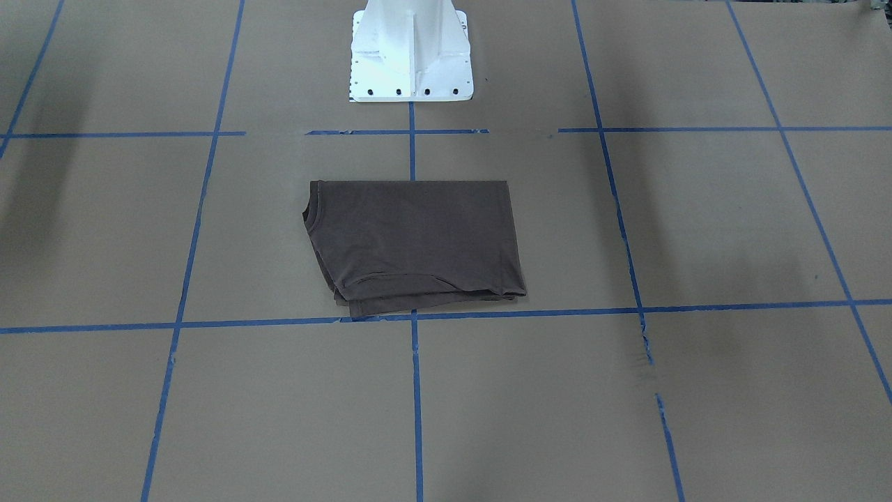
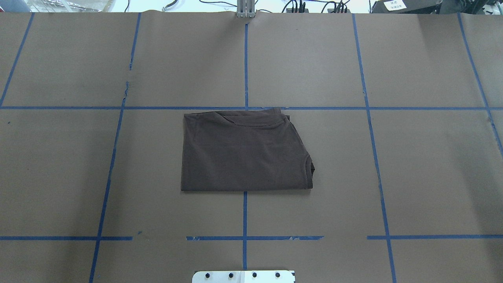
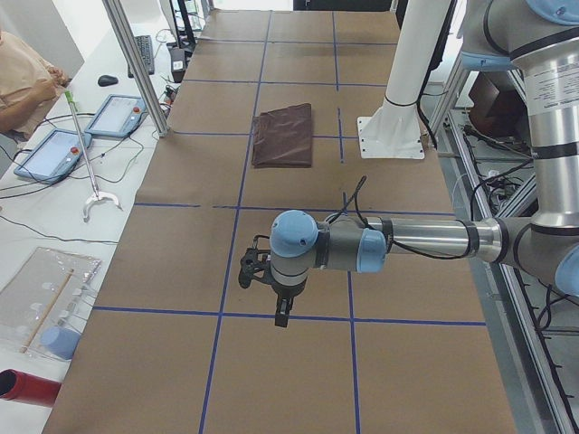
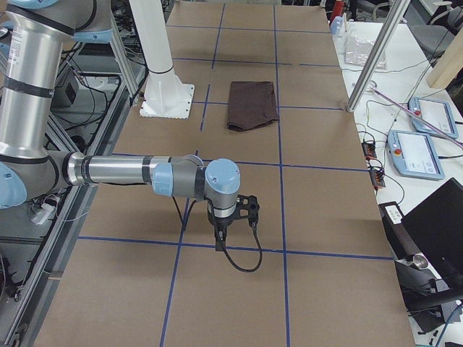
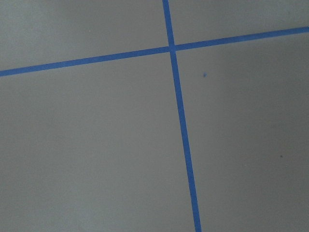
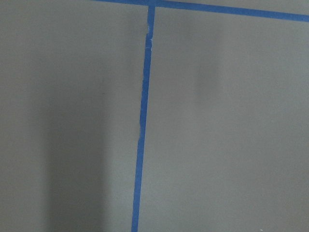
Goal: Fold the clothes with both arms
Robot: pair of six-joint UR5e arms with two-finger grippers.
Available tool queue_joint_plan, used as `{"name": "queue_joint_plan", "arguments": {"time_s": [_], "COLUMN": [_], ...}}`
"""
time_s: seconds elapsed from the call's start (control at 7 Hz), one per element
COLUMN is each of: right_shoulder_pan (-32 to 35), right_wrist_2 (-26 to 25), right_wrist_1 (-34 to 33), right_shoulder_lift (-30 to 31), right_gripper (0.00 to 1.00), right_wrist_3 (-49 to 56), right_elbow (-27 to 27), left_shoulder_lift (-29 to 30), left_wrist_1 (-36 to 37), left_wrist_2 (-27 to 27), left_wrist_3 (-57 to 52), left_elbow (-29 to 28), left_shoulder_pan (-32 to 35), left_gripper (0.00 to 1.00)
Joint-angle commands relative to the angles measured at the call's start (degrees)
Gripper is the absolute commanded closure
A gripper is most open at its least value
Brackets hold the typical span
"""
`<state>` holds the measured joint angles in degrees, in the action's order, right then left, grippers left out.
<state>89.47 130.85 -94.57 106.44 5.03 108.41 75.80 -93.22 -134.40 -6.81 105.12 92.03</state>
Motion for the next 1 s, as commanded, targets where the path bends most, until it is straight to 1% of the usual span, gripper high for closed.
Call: {"name": "queue_joint_plan", "arguments": {"time_s": [0.0,0.86], "right_shoulder_pan": [0.0,0.0], "right_wrist_2": [0.01,0.01], "right_wrist_1": [0.0,0.0], "right_shoulder_lift": [0.09,0.09], "right_gripper": [0.0,0.0], "right_wrist_3": [0.07,0.16], "right_elbow": [-0.04,-0.48], "left_shoulder_lift": [-0.39,-0.48], "left_wrist_1": [-0.82,-0.73], "left_wrist_2": [-0.17,0.01], "left_wrist_3": [-0.92,-0.39], "left_elbow": [-0.17,-0.53], "left_shoulder_pan": [-0.01,-0.1], "left_gripper": [0.0,0.0]}}
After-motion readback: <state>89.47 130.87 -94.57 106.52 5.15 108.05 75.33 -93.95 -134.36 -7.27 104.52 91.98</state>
